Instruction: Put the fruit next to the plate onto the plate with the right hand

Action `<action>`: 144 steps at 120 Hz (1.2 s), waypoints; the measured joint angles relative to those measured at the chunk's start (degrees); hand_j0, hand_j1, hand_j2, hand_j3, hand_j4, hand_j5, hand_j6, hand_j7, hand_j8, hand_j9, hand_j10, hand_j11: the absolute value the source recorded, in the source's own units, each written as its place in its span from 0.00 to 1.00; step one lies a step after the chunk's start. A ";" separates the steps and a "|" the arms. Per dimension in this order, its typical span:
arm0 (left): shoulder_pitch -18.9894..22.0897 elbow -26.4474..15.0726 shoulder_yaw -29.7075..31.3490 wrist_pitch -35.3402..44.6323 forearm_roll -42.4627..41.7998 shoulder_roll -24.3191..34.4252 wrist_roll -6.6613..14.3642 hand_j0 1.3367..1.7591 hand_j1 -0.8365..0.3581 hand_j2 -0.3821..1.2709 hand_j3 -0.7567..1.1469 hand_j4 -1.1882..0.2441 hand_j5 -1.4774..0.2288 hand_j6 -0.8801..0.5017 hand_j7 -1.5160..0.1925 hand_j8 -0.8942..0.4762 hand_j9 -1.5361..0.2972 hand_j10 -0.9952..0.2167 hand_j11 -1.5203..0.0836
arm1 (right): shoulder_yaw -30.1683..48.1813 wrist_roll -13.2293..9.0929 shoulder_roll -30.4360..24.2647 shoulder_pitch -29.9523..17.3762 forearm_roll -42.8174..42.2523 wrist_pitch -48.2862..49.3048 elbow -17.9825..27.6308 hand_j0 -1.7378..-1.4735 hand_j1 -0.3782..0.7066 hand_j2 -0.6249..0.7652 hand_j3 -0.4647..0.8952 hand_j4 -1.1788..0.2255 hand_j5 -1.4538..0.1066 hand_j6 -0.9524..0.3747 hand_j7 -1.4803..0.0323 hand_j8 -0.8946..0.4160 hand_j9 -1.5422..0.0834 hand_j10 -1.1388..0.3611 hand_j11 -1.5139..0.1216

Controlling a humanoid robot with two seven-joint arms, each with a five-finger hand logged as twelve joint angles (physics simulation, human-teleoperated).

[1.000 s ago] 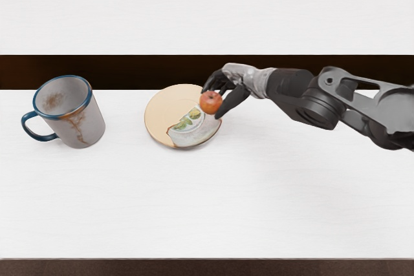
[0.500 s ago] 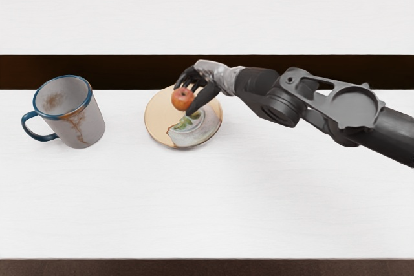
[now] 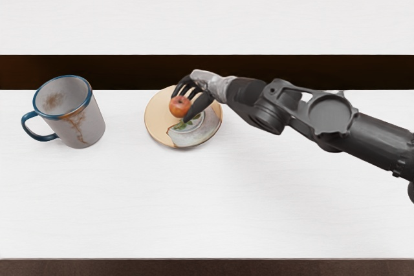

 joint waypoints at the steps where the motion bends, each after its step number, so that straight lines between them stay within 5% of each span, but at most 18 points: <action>1: 0.00 0.00 0.00 0.00 0.00 0.00 0.00 0.76 0.75 0.26 0.40 0.66 0.68 0.46 0.70 0.47 0.66 0.62 0.75 | -0.05 0.01 0.05 0.01 0.00 0.00 -0.05 0.31 0.62 0.61 0.34 0.40 0.36 0.36 0.40 0.28 0.40 0.32 0.38; 56: 0.00 0.01 0.00 0.00 -0.01 0.00 0.00 0.76 0.75 0.26 0.40 0.66 0.68 0.46 0.70 0.47 0.66 0.62 0.75 | -0.06 0.02 -0.27 0.25 0.23 -0.13 0.48 0.30 0.48 0.42 0.34 0.54 0.57 0.41 0.61 0.37 0.60 0.47 0.58; 79: 0.00 0.02 0.00 0.00 -0.01 0.00 0.00 0.76 0.75 0.26 0.40 0.66 0.68 0.46 0.70 0.47 0.66 0.62 0.75 | 2.44 -0.39 -7.60 0.40 2.48 -0.09 8.58 0.30 0.44 0.41 0.34 0.57 0.62 0.44 0.65 0.40 0.65 0.51 0.62; 103: 0.00 0.01 0.00 0.00 -0.02 0.00 0.00 0.76 0.75 0.26 0.40 0.66 0.68 0.46 0.70 0.47 0.66 0.62 0.75 | 5.32 0.03 -14.92 -0.17 8.57 4.35 14.48 0.30 0.29 0.42 0.34 0.67 0.73 0.54 0.77 0.50 0.76 0.60 0.74; 144: 0.00 0.00 0.00 0.00 -0.02 0.00 0.00 0.76 0.75 0.26 0.40 0.66 0.68 0.46 0.70 0.47 0.66 0.62 0.75 | 16.36 1.57 -31.72 -9.59 26.49 30.18 19.90 0.30 0.11 0.44 0.34 0.78 0.87 0.66 0.91 0.62 0.89 0.71 0.86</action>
